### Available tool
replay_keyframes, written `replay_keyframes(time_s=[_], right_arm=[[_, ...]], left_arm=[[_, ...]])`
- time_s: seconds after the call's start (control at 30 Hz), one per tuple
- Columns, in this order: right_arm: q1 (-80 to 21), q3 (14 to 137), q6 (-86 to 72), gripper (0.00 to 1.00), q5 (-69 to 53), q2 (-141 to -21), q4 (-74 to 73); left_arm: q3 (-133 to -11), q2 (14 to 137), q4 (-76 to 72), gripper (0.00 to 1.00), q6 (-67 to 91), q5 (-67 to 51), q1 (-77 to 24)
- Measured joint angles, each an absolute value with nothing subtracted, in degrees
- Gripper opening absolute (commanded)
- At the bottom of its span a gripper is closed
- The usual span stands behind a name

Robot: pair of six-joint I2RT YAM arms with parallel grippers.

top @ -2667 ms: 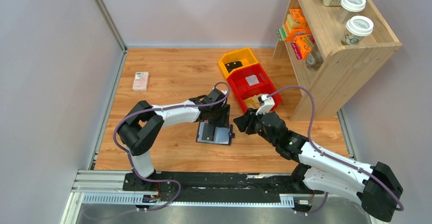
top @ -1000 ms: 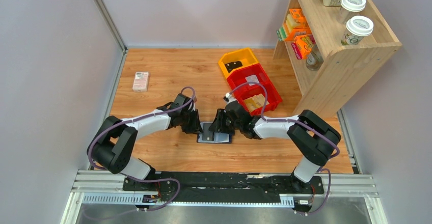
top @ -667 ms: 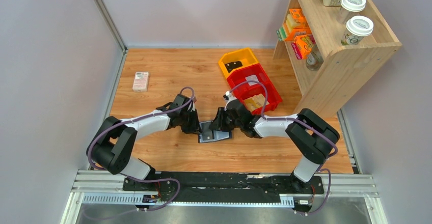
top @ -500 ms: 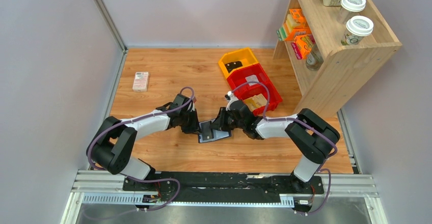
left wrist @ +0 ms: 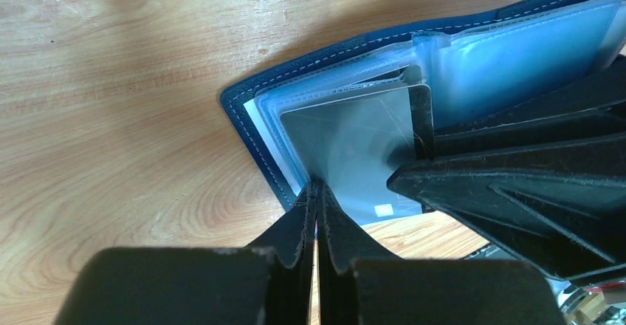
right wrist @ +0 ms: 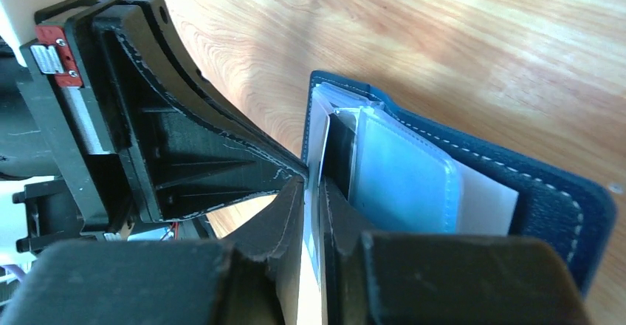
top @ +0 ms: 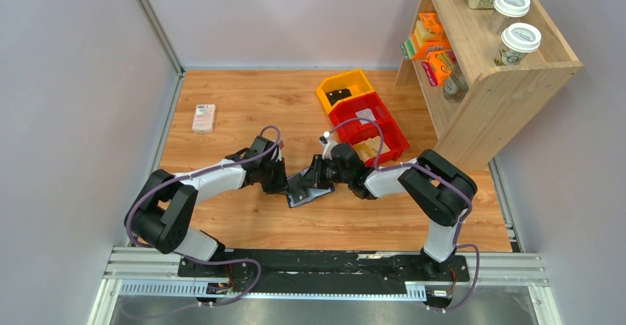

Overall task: Take the credit cards out of the card holder
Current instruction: Remove the credit card from the card holder.

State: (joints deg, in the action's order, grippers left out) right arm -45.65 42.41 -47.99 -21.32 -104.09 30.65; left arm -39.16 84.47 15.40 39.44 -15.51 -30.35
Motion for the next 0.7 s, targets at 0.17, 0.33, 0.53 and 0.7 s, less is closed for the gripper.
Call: replay_keyframes(time_s=[0.17,0.33,0.53,0.7], right_arm=[[-45.7,43.4,-48.1,0.18,-23.2,-104.8,30.7],[-45.6,43.6,-48.7,0.18,-24.4,-104.8,31.1],[-44.8,43.5,-50.7,0.16,-28.7,-104.7,33.3],[-44.3,43.0,-50.9,0.13,-30.4,-104.2,33.8]], left_arm=[[-39.2,84.4,15.5,0.03,39.0,-15.4,-30.3],[-39.1,84.3,16.2,0.03,37.8,-14.4,-30.4],[-38.7,84.0,16.4,0.04,37.1,-12.6,-30.8],[-38.5,84.0,16.2,0.04,37.1,-12.5,-30.8]])
